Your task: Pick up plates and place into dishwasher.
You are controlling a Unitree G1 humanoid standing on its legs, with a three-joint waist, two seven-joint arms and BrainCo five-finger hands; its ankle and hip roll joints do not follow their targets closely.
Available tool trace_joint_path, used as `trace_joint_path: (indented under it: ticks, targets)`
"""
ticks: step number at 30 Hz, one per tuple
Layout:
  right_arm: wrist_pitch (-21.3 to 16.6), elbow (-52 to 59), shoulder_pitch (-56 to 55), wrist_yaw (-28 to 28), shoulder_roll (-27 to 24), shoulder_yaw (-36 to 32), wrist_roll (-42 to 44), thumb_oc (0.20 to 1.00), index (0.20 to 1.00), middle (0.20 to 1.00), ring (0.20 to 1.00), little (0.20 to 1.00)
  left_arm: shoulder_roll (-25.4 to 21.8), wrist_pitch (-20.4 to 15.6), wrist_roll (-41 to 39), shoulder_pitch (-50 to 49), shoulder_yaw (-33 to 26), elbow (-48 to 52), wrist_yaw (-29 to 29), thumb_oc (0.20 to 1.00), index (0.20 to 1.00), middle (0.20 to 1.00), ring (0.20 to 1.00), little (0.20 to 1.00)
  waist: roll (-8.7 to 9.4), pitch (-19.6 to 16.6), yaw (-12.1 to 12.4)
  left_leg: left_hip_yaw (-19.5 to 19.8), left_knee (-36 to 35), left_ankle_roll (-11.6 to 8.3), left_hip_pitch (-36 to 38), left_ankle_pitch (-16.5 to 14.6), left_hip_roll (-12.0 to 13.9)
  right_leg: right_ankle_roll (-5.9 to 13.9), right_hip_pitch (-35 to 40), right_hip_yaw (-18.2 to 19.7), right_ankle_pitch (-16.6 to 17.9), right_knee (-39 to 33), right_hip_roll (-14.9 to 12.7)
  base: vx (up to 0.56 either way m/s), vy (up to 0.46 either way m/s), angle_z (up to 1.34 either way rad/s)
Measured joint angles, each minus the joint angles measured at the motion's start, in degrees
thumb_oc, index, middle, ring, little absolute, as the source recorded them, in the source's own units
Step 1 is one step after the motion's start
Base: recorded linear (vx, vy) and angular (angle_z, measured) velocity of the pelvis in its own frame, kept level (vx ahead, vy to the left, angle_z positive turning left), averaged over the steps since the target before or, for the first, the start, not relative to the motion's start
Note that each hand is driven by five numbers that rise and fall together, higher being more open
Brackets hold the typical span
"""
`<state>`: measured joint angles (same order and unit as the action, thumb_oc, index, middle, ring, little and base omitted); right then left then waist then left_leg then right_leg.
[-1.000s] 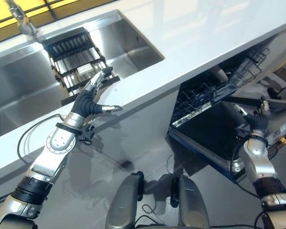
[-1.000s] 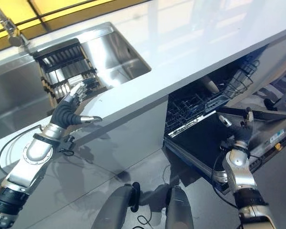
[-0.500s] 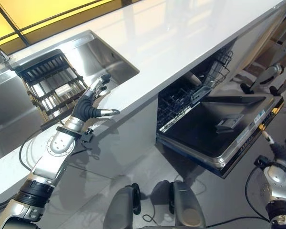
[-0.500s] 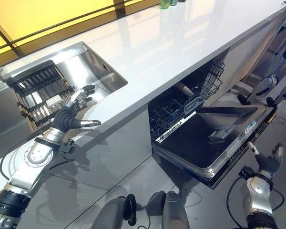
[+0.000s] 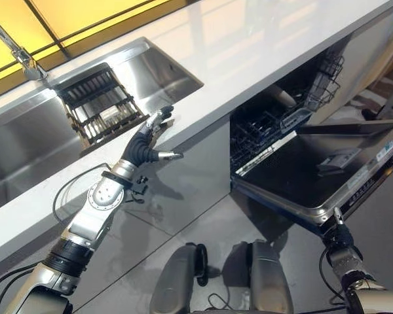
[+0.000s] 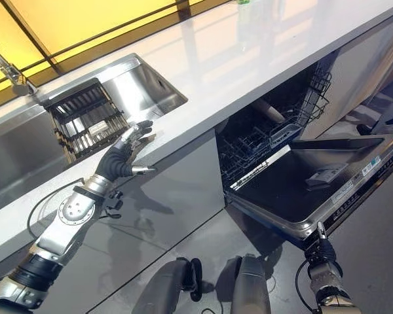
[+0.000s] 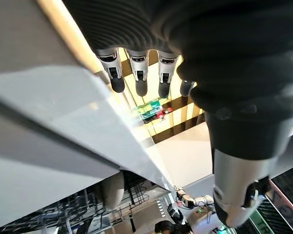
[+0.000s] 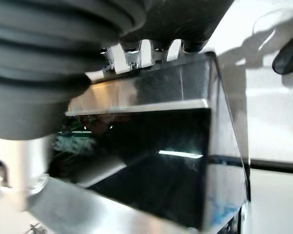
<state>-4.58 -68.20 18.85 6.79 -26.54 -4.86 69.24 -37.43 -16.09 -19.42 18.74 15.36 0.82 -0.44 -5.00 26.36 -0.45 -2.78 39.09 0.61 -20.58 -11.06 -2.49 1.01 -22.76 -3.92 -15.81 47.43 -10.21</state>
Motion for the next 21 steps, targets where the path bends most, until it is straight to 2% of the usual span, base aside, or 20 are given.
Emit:
trace_joint_path:
  ticks: [3, 6, 7, 8, 9, 11, 13, 14, 15, 16, 17, 19, 20, 21]
  targets:
    - [1.2, 0.4, 0.9, 3.6, -0.9, 1.6, 4.5, 1.0, 1.0, 1.0, 1.0, 1.0, 0.2, -0.5, 0.0, 0.3, -0.7, -0.1, 0.6, 1.0, 1.0, 1.0, 1.0, 1.0, -0.05, 0.1, 0.1, 0.0, -0.8, -0.1, -1.5, 0.0, -0.5, -0.89, -1.9, 0.0, 0.4, -0.3, -0.2, -0.06, -0.038, -0.02]
    - [3.0, 1.0, 1.7, 7.1, -2.2, 4.9, 10.1, 1.0, 1.0, 1.0, 1.0, 1.0, 0.2, -2.2, -0.1, 0.1, -1.3, -1.5, 0.5, 1.0, 1.0, 1.0, 1.0, 1.0, -0.52, 0.4, 0.3, 2.1, -1.2, -0.84, -2.5, 0.5, -0.4, -1.26, -3.0, -1.4, 0.8, -0.1, 0.1, -0.02, -0.037, -0.13]
    - [3.5, 1.1, 2.1, 7.9, -2.8, 5.1, 11.4, 1.0, 1.0, 1.0, 1.0, 1.0, -0.2, -2.8, -0.4, 0.1, -1.7, -1.7, 0.0, 1.0, 1.0, 1.0, 1.0, 1.0, -0.63, 0.4, 0.6, 2.6, -1.7, -0.83, -3.1, 0.5, -0.2, -0.95, -3.3, -1.3, -0.5, 1.5, 0.7, -0.01, -0.05, 0.06]
    - [3.8, 1.3, 2.0, 9.1, -2.6, 5.1, 13.0, 1.0, 1.0, 1.0, 1.0, 1.0, -1.1, -3.5, -0.7, 0.1, -2.3, -1.6, -0.6, 1.0, 1.0, 1.0, 1.0, 1.0, -0.25, 0.4, 0.9, 2.9, -1.4, -0.9, -4.5, 0.5, -0.1, -3.14, -2.6, -1.1, -2.1, 6.3, 1.0, -0.01, -0.043, 0.13]
    - [4.0, 2.3, 2.4, 10.4, -3.3, 5.6, 14.2, 1.0, 1.0, 1.0, 1.0, 1.0, -1.5, -4.3, -1.6, 0.0, -3.1, -1.4, -0.7, 1.0, 1.0, 1.0, 1.0, 1.0, -0.05, 1.0, 1.0, 2.8, 0.0, -1.09, -4.9, 0.5, -0.7, -3.64, -1.8, -2.1, -5.1, 4.7, 0.7, 0.0, -0.054, 0.03]
    - [5.3, 6.6, 2.4, 11.1, -4.4, 7.6, 14.8, 1.0, 1.0, 1.0, 1.0, 1.0, -1.9, -4.5, -2.3, -0.2, -4.9, -1.5, -0.8, 1.0, 1.0, 1.0, 1.0, 1.0, -0.64, 2.6, 1.4, 0.9, 8.9, -0.07, -5.2, -2.7, -0.8, -4.67, -2.2, -5.2, -4.1, 4.6, -0.9, 0.02, -0.06, -0.35]
    - [6.4, 9.3, 3.7, 11.1, -4.7, 9.2, 16.1, 1.0, 1.0, 1.0, 1.0, 1.0, -2.1, -4.3, -2.7, -0.3, -4.1, -2.0, -2.7, 1.0, 1.0, 1.0, 1.0, 1.0, -1.84, 2.6, 1.3, -0.4, 9.8, 1.06, -1.6, -6.9, -0.8, -5.08, -2.4, -8.3, -3.4, 4.9, -0.9, 0.04, -0.073, -0.47]
    - [7.1, 10.3, 4.7, 11.1, -4.7, 9.8, 16.9, 1.0, 1.0, 1.0, 1.0, 1.0, -1.7, -4.2, -2.7, 0.2, -3.8, -2.3, -3.6, 1.0, 1.0, 1.0, 1.0, 1.0, -1.6, 2.9, 1.7, 0.8, 8.9, 0.9, -1.9, -7.5, -1.0, -4.62, -3.0, -8.6, -3.2, 5.5, -0.8, 0.04, -0.065, -0.22]
    - [7.5, 11.6, 5.0, 11.2, -5.0, 10.0, 17.1, 1.0, 1.0, 1.0, 1.0, 1.0, -1.8, -3.9, -2.7, 0.0, -3.1, -2.3, -4.2, 1.0, 1.0, 1.0, 1.0, 1.0, -1.56, 2.9, 1.7, 2.2, 9.0, 0.77, -2.6, -7.5, -1.7, -4.52, -2.6, -7.1, -4.1, 7.8, -0.4, 0.05, -0.064, 0.08]
    - [7.6, 12.9, 5.6, 12.2, -5.4, 10.0, 17.1, 1.0, 1.0, 1.0, 1.0, 1.0, -1.8, -3.5, -2.8, -0.7, -3.0, -2.1, -4.6, 1.0, 1.0, 1.0, 1.0, 1.0, -1.56, 2.9, 1.7, 3.3, 9.0, 0.6, -3.4, -7.2, -2.7, -4.16, -1.6, -6.2, -7.3, 7.7, -0.3, 0.05, -0.057, 0.28]
    - [7.7, 13.0, 7.1, 12.7, -5.2, 10.4, 17.1, 1.0, 1.0, 1.0, 1.0, 1.0, -2.2, -2.9, -2.8, -1.2, -3.0, -2.1, -4.9, 1.0, 1.0, 1.0, 1.0, 1.0, -1.55, 3.0, 1.6, 3.8, 8.4, 0.68, -3.7, -6.3, -3.0, -4.75, -1.7, -7.8, -6.8, 7.0, -0.9, 0.05, -0.053, 0.39]
    - [7.8, 13.1, 9.7, 13.3, -5.2, 11.9, 17.1, 1.0, 1.0, 1.0, 1.0, 1.0, -2.9, -2.8, -2.8, -1.2, -3.0, -1.9, -5.1, 1.0, 1.0, 1.0, 1.0, 1.0, -1.48, 3.0, 1.7, 3.4, 10.1, 0.24, -3.1, -6.6, -2.2, -5.88, -0.8, -10.9, -6.7, 6.2, -1.8, 0.05, -0.041, 0.41]
    - [7.7, 13.7, 10.7, 13.9, -5.5, 12.3, 17.1, 1.0, 1.0, 1.0, 1.0, 1.0, -3.1, -2.8, -2.9, -1.2, -3.0, -1.9, -5.1, 1.0, 1.0, 1.0, 1.0, 1.0, -1.45, 3.0, 1.8, 2.6, 10.9, -0.09, -2.5, -7.0, -2.2, -6.08, -0.7, -11.8, -6.8, 6.2, -2.1, 0.05, -0.036, 0.41]
    - [7.6, 14.2, 11.9, 14.6, -5.5, 12.3, 17.1, 1.0, 1.0, 1.0, 1.0, 1.0, -3.5, -2.8, -2.9, -1.1, -3.0, -1.9, -5.1, 1.0, 1.0, 1.0, 1.0, 1.0, -1.45, 3.0, 1.9, 1.9, 11.0, 0.42, -1.5, -8.6, -2.3, -6.07, -0.7, -12.4, -6.8, 6.2, -2.2, 0.06, -0.044, 0.38]
